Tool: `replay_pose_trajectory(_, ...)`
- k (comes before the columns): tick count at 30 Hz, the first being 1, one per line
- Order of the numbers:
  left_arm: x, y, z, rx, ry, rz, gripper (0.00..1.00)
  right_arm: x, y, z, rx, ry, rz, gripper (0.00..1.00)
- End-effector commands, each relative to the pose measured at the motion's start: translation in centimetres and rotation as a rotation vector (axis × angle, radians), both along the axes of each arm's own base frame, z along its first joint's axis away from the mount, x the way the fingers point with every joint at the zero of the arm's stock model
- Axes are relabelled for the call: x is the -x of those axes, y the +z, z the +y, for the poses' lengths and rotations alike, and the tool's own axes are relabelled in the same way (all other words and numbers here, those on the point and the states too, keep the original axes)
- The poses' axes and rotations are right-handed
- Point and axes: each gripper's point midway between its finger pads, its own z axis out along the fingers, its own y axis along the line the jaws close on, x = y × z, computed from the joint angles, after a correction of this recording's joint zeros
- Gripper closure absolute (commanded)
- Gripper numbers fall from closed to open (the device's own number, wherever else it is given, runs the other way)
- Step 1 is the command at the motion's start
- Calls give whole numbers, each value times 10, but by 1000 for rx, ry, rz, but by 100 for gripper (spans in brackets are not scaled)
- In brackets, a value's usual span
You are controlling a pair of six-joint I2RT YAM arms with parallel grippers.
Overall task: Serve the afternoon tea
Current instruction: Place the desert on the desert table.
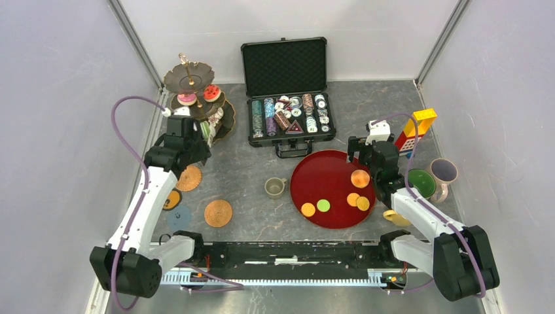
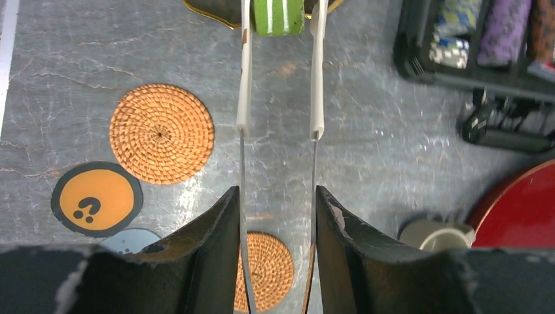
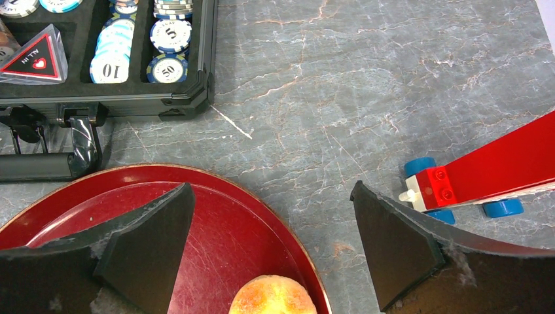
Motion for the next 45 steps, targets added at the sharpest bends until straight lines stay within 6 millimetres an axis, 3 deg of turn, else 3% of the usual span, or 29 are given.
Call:
replay_pose_trajectory(1,-32,18,8,122,80,-137,79,-11,25,2,-26,-3,-69,2)
replay_pose_trajectory(10,-61,7,41,240,205,-160,79,-11,23,2,-30,-4,-67,2)
replay_pose_trajectory(19,-76,-6,67,337,276,-158,80,-12,21,2,-34,0,-62,2)
replay_pose_trajectory(26,-109,-10,84,461,343,-194,78,-12,22,3,-36,1,-61,2)
replay_pose_trajectory(33,-136,-23,82,595,314,-188,77,-10,24,0,-34,-7,-71,2)
replay_pose_trajectory(45,-137,-31,92,539,336,-166,58,-12,21,3,-44,4,-63,2)
